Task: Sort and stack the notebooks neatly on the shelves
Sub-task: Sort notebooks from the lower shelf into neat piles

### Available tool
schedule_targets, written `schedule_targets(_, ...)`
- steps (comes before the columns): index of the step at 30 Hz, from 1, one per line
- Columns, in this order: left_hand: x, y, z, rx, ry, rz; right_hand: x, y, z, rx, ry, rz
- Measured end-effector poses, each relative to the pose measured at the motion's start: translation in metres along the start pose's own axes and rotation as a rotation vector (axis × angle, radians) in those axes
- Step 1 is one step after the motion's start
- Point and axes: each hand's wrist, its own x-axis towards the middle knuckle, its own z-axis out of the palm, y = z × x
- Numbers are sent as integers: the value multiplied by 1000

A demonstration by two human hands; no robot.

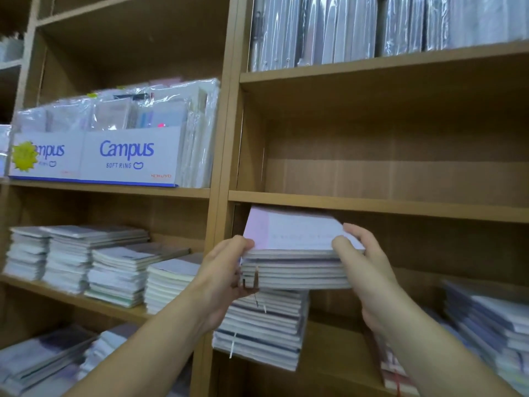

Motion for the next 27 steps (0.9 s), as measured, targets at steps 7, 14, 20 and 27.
schedule_targets(7, -66, -12, 2, 75, -87, 72, -44, 5, -34, 117, -141, 203)
schedule_targets(14, -158, -51, -7, 116, -242, -49, -138, 33, -70, 49, -144, 238)
schedule_targets(20, -222, -113, 9, -3, -458, -137, -253, 90, -111, -2, -78, 204)
schedule_targets(27, -242, -223, 9, 18, -424, -444, -312, 167, -142, 58, -142, 644)
